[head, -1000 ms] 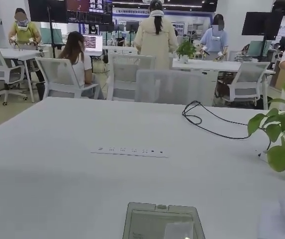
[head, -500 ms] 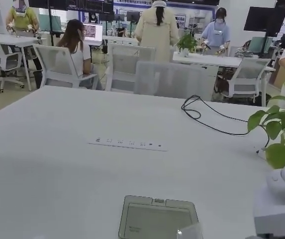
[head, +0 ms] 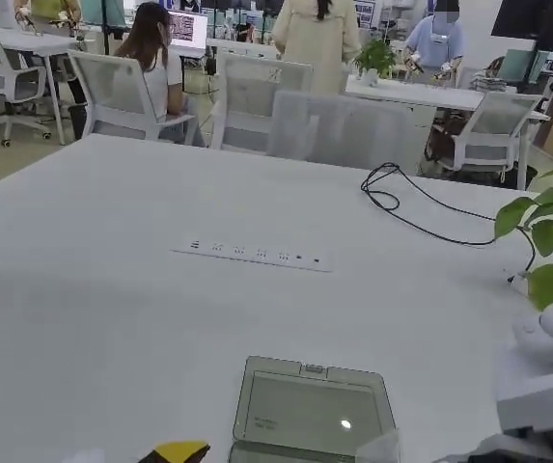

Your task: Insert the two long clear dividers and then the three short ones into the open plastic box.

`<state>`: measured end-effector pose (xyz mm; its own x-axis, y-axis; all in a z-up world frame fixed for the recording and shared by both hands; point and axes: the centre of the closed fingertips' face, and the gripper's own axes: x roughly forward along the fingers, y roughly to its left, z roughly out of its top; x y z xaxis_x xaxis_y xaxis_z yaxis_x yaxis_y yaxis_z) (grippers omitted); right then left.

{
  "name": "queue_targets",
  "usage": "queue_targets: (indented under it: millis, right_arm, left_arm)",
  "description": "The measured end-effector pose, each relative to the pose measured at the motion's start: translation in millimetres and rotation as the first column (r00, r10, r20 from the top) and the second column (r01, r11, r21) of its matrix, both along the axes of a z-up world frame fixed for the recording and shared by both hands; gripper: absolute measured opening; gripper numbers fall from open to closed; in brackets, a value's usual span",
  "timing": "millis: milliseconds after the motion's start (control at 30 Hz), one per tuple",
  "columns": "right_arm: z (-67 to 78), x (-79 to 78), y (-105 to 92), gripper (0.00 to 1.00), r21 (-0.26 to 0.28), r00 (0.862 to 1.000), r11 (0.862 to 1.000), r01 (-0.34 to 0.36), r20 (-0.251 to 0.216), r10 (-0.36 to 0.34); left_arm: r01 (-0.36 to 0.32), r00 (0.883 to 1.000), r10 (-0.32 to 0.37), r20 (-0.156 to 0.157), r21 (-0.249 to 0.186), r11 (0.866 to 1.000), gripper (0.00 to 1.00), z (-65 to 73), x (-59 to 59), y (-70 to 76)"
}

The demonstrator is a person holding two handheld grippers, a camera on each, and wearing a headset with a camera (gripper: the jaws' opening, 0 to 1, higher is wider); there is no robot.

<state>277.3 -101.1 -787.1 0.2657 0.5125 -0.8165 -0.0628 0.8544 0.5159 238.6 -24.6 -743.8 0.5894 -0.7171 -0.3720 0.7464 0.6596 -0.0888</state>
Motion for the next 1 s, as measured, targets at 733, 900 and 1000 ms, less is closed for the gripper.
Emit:
queue_targets:
  millis: [733, 900, 1000]
  right_arm:
    - [-24.5, 0.2, 1.3, 0.06, 0.035, 0.993, 0.999, 0.014, -0.114, -0.01]
    - [-26.1, 0.3, 1.6, 0.06, 0.032, 0.993, 0.999, 0.011, -0.12, -0.007]
    - [-25.9, 1.1, 0.6, 0.06, 0.027, 0.993, 1.0, 0.007, -0.117, -0.004]
  left_arm:
    - [-0.024, 0.999, 0.024, -0.038, 0.001, 1.0, 0.96, -9.4, 5.0, 1.8]
    - [-0.031, 0.999, 0.031, -0.042, 0.003, 1.0, 0.96, -10.3, 5.7, 3.1]
    - [-0.034, 0.998, 0.034, -0.043, 0.004, 0.999, 0.96, -10.9, 6.1, 4.1]
